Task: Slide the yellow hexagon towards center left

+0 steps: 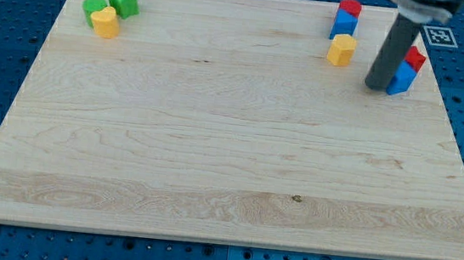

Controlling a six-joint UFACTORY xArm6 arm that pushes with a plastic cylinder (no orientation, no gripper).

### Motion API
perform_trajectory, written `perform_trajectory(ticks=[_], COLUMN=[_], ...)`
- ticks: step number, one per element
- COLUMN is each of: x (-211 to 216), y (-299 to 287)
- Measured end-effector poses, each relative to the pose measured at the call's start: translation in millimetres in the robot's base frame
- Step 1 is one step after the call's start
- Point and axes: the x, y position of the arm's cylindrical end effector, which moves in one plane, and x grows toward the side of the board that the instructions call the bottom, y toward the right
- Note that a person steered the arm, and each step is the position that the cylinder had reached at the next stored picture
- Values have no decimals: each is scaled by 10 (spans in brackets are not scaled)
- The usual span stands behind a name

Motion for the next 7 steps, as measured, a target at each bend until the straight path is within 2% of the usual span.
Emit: perform_trajectory(ticks=[2,3,4,7], x=[-129,-389,-519,-520], y=[-38,-183,-386,-1137])
